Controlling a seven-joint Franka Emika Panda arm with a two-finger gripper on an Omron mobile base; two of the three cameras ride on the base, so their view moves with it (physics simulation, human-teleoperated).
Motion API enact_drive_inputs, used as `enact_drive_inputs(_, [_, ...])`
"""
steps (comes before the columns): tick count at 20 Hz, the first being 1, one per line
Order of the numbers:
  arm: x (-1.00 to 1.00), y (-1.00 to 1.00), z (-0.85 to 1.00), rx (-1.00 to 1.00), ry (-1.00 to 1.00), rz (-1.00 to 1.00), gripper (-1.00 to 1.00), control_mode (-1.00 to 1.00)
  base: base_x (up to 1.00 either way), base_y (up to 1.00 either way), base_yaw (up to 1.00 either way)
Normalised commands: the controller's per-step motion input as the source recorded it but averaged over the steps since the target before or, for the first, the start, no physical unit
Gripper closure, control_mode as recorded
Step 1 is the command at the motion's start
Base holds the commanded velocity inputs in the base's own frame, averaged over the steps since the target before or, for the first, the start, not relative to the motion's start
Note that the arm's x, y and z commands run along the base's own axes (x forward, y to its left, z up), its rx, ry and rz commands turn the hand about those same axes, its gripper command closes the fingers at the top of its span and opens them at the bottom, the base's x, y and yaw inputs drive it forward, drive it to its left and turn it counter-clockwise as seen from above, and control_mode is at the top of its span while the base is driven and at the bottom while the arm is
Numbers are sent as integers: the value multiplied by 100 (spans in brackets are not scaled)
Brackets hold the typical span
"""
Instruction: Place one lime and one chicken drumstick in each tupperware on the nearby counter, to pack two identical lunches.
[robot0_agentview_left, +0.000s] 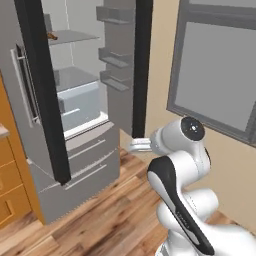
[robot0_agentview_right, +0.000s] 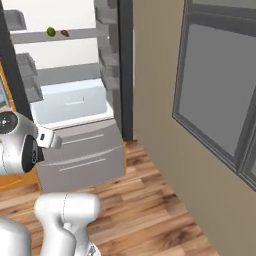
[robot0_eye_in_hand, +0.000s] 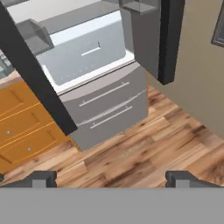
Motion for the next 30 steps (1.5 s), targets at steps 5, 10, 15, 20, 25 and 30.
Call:
enact_drive_inputs(5, [0, 0, 0, 0, 0, 0, -100, 100, 59, -83, 31])
enact_drive_inputs(10, [0, 0, 0, 0, 0, 0, -100, 100, 22, -43, 46])
enact_drive_inputs(15, [0, 0, 0, 0, 0, 0, -100, 100, 11, -15, 48])
enact_drive_inputs(20, [0, 0, 0, 0, 0, 0, -100, 100, 0, -1, 26])
enact_drive_inputs(25, [0, 0, 0, 0, 0, 0, -100, 100, 69, -30, 1])
enact_drive_inputs(30, [0, 0, 0, 0, 0, 0, -100, 100, 100, -35, 0])
